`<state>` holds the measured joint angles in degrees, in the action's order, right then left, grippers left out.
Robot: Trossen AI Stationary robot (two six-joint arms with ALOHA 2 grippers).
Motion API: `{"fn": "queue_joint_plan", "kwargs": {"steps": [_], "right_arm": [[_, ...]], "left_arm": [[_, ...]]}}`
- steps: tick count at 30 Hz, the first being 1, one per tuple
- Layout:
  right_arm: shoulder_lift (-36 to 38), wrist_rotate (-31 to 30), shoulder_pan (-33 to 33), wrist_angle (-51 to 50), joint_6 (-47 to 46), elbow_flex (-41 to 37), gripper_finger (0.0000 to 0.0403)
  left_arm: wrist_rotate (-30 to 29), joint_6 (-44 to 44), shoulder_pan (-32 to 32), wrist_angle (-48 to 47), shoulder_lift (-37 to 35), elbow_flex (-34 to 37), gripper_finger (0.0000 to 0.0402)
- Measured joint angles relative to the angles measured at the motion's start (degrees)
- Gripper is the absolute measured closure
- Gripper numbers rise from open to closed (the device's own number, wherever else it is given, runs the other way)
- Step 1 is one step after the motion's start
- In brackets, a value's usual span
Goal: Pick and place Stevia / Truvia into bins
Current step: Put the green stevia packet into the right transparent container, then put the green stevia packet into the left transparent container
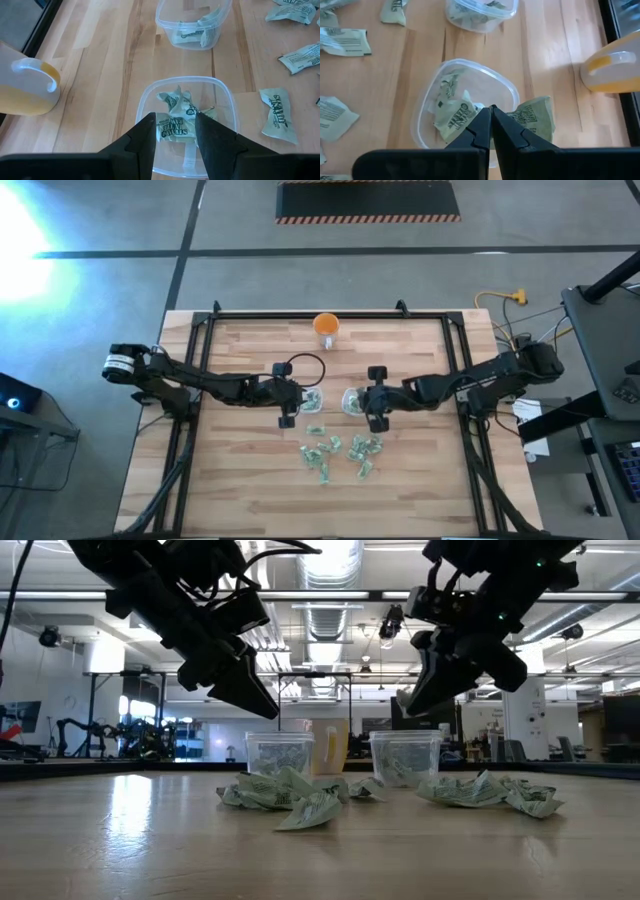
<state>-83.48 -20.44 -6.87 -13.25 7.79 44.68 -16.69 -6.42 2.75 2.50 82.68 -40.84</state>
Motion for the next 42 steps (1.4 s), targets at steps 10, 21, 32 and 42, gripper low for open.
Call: {"fn": "queue_joint_plan", "kwargs": {"steps": [10,21,32,42], "right_arm": [[0.1,0.1,0.0,0.5,-0.1,-0.1,0.0394],[0.0,-0.1,0.3,2.5,-0.3,-0.7,0.0342],[0.5,-0.2,0.1,2.9,0.7,-0.7,0.0307],[4.2,-0.2,-3.7,-0.1,2.6,-0.5,0.0334]], "left_arm": [[0.0,0.0,0.0,0.0,0.0,0.0,0.0281],[0.0,0.0,0.0,0.0,0.0,0.0,0.0281],[0.0,-0.5,0.0,0.0,0.0,0.0,0.0281],[-0.1,-1.0,6.6,-3.1,-6.8,-0.9,0.0281]]}}
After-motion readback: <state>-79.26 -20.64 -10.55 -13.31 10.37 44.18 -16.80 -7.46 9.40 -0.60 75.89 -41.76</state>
